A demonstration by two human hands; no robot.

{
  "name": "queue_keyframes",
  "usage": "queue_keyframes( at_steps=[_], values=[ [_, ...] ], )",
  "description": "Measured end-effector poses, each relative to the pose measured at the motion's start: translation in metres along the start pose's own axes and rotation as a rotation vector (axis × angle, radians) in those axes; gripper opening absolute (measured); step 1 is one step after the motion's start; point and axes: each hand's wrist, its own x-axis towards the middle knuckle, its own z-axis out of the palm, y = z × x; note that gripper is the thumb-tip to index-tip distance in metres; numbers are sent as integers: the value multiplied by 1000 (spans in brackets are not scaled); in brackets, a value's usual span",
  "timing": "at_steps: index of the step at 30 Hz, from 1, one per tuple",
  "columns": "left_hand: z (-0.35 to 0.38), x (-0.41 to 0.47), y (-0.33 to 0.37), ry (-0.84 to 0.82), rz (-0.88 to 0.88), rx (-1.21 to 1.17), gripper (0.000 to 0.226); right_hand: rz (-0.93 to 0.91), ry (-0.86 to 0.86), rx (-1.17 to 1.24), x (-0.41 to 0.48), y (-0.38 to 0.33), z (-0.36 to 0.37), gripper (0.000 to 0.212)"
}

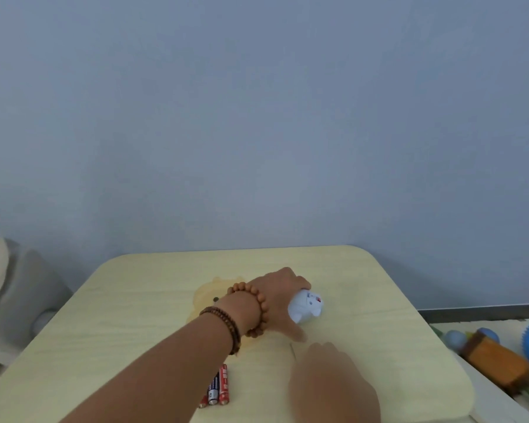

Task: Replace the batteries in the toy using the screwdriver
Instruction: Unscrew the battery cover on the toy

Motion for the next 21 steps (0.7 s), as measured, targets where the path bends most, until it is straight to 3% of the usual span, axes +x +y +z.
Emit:
queue_keyframes(
  at_steps=[1, 3, 5, 7, 15, 21],
  values=[
    [-28, -25, 12, 30, -7, -146, 46, -2, -6, -31, -1, 4, 1, 34],
    [-61, -76, 21, 175, 214, -286, 81, -39, -36, -90, -1, 7, -9, 43],
    [-95, -128, 36, 276, 333, -385, 98, -66, -114, -135, 0, 14, -29, 38],
    [-79, -141, 26, 290, 373, -441, 100, -47, -38, -130, 3, 25, -42, 23],
    [-24, -181, 7, 403, 327, -437, 97, 25, -13, -91, 0, 42, -61, 20],
    [-11, -187, 7, 424, 338, -461, 106, 24, 102, 474, -12, 30, -76, 21]
  ],
)
